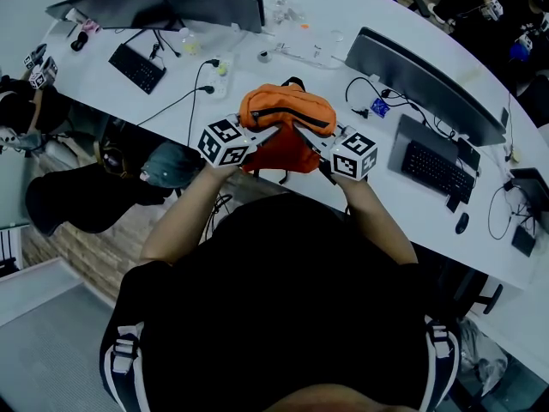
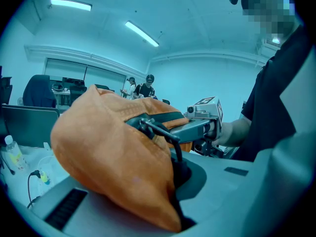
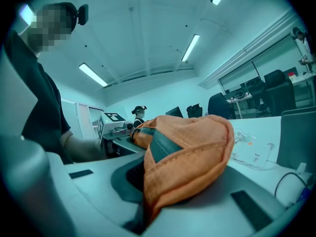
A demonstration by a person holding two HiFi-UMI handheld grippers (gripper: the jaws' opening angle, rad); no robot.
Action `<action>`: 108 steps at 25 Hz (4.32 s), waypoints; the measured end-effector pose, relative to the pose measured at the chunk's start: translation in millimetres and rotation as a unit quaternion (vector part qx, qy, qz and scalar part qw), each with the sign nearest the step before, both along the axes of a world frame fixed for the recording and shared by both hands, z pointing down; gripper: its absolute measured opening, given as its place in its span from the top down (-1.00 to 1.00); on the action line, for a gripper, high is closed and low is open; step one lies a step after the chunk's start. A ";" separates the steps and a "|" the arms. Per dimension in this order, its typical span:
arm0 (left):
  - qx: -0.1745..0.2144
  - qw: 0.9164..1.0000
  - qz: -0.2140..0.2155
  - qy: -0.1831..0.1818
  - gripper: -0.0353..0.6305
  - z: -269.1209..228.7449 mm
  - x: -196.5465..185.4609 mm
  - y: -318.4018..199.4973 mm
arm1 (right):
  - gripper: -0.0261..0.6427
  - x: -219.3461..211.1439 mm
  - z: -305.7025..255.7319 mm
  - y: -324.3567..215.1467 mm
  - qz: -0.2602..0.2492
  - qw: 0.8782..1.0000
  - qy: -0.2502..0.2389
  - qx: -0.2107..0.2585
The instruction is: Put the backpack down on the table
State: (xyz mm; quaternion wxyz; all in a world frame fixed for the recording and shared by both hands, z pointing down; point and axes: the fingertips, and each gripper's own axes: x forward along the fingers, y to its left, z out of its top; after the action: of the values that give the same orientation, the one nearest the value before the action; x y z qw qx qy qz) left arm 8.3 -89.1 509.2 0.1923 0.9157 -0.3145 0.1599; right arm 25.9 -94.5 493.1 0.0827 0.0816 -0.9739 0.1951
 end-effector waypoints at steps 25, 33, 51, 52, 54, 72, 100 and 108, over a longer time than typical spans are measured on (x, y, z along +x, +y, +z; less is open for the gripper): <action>0.002 0.999 0.030 0.013 0.80 -3.1 -4.9 -12.6 | 0.85 -6.0 -3.3 -10.4 0.023 1.000 0.015 0.000; 0.000 0.997 0.072 0.015 0.81 -5.9 -14.5 -23.7 | 0.85 -15.4 -6.4 -18.8 0.063 0.998 0.017 -0.002; -0.007 0.984 0.178 0.023 0.80 -8.6 -18.1 -42.9 | 0.85 -18.0 -8.0 -37.5 0.159 0.987 0.019 -0.013; -0.008 0.983 0.183 0.024 0.80 -7.9 -17.6 -43.6 | 0.85 -17.5 -7.4 -38.2 0.164 0.986 0.019 -0.014; -0.011 0.981 0.193 0.024 0.80 -6.6 -17.4 -44.3 | 0.85 -17.4 -6.4 -38.6 0.172 0.985 0.020 -0.017; -0.050 0.968 0.244 0.034 0.80 20.8 -8.8 -48.5 | 0.85 -8.6 20.9 -45.5 0.216 0.975 0.035 -0.047; -0.142 0.964 0.225 0.013 0.81 111.2 -3.9 -105.1 | 0.85 -6.3 114.8 -109.0 0.185 0.970 0.070 -0.142; -0.163 0.963 0.213 0.014 0.81 131.4 -5.9 -122.3 | 0.85 -7.5 136.1 -128.3 0.173 0.969 0.077 -0.159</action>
State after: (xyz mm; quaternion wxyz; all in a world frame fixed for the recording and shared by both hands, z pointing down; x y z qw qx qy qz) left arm 2.4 -211.4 640.6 0.3047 0.9200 -0.0791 0.2336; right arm 18.4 -222.8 629.1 0.1341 0.2498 -0.8919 0.3523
